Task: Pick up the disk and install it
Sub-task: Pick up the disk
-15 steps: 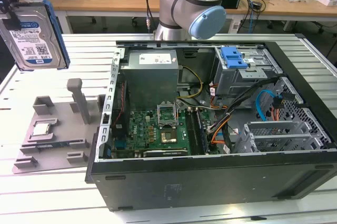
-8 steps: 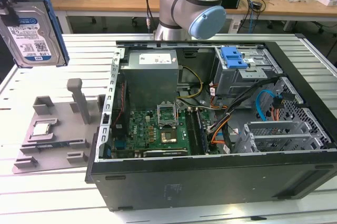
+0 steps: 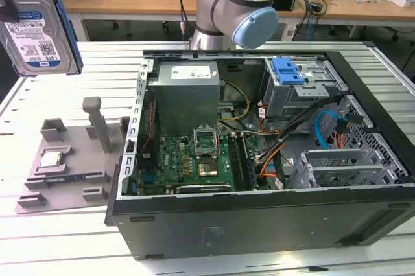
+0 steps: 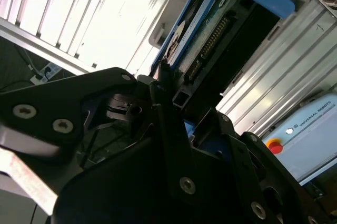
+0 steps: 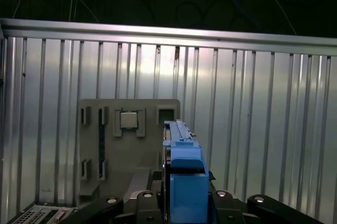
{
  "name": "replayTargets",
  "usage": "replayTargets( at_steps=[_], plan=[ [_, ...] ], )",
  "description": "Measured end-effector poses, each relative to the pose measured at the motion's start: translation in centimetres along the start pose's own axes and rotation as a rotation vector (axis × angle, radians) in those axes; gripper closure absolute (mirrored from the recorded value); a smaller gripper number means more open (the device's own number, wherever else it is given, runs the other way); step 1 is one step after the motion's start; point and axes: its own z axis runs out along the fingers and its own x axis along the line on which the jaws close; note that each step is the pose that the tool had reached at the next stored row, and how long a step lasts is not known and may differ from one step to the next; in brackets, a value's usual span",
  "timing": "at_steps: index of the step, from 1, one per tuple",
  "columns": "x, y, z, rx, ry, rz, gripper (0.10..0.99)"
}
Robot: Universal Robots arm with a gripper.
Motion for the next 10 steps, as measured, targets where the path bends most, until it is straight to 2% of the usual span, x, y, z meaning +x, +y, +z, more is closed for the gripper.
replayTargets(
  at_steps=[10],
  plan=[
    [-0.08, -0.04, -1.74, 0.000, 0.0000, 0.000, 0.718]
  ],
)
